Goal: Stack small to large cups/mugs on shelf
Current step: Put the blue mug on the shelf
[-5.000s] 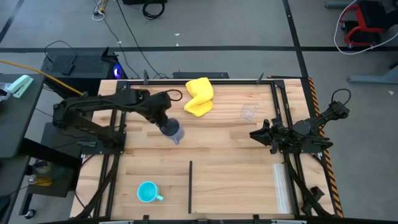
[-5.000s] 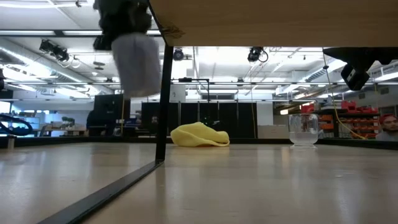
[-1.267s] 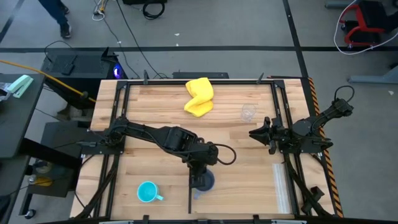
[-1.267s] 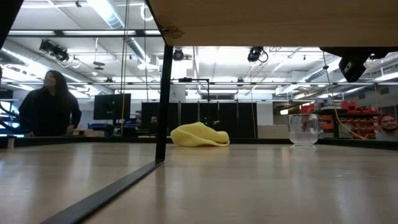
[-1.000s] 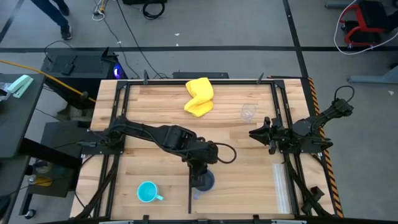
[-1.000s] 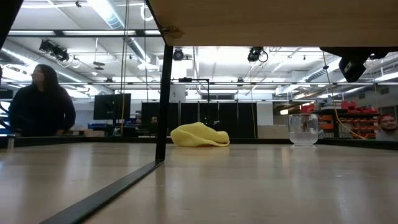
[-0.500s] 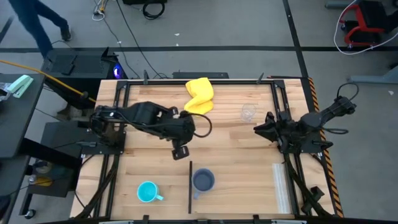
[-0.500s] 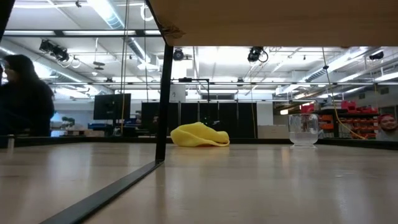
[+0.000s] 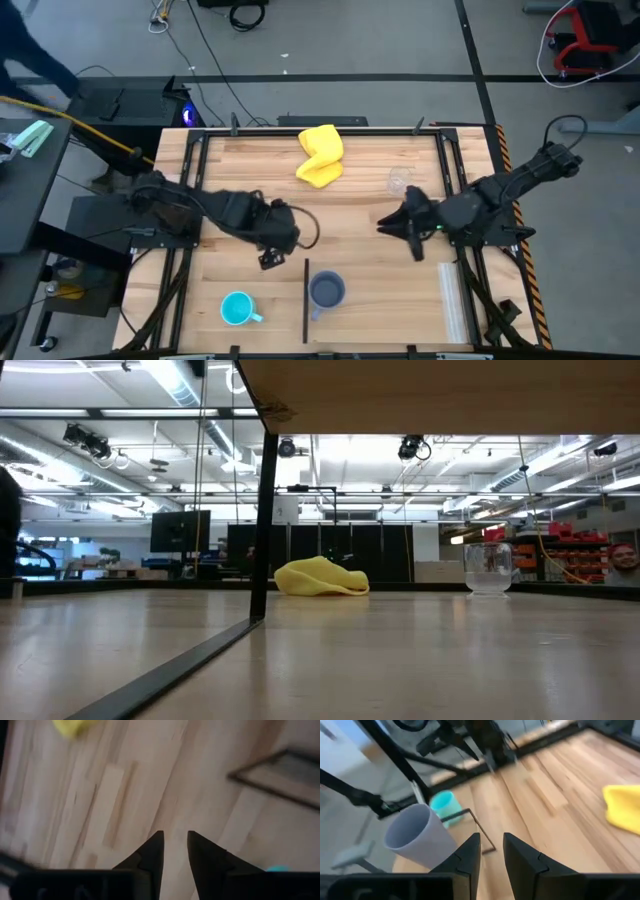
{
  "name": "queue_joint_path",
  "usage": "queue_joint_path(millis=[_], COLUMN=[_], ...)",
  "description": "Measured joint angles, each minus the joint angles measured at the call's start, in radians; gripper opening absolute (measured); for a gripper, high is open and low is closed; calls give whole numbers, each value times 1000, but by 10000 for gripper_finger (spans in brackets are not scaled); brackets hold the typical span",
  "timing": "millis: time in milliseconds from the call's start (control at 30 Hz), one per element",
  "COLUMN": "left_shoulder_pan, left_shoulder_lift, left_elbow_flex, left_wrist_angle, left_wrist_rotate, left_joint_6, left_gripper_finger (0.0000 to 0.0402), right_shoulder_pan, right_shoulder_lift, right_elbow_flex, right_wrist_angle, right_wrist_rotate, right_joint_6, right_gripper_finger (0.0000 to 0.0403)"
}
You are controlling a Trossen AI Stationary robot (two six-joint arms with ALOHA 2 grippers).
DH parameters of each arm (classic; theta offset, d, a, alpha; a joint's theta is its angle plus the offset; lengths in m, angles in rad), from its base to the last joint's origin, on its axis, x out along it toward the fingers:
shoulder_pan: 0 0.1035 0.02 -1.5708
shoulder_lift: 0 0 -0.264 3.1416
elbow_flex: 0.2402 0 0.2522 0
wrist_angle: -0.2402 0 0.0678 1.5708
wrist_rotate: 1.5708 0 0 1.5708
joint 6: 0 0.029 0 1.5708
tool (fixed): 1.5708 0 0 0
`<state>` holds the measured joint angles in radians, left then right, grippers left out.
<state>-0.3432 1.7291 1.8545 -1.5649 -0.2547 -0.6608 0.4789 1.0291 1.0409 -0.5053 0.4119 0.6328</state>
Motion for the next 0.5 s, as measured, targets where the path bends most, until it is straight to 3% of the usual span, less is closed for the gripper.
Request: queue_joint_path(millis=[233,500], left_shoulder_pan=[-124,-132], left_shoulder_lift=[-74,-76], left_elbow_flex=[-198,-210], left_wrist_angle=[266,470], left_wrist_rotate=[12,12], left_joint_6=[-23,76], left_gripper_finger=[72,56], right_shoulder_pan=[32,152], right_shoulder_lift=[283,447], right_elbow_flex=[265,277], right_wrist_angle=[-236,-284], right_wrist_rotate=[1,10], right_joint_6=[59,270], right_gripper_finger=[91,91])
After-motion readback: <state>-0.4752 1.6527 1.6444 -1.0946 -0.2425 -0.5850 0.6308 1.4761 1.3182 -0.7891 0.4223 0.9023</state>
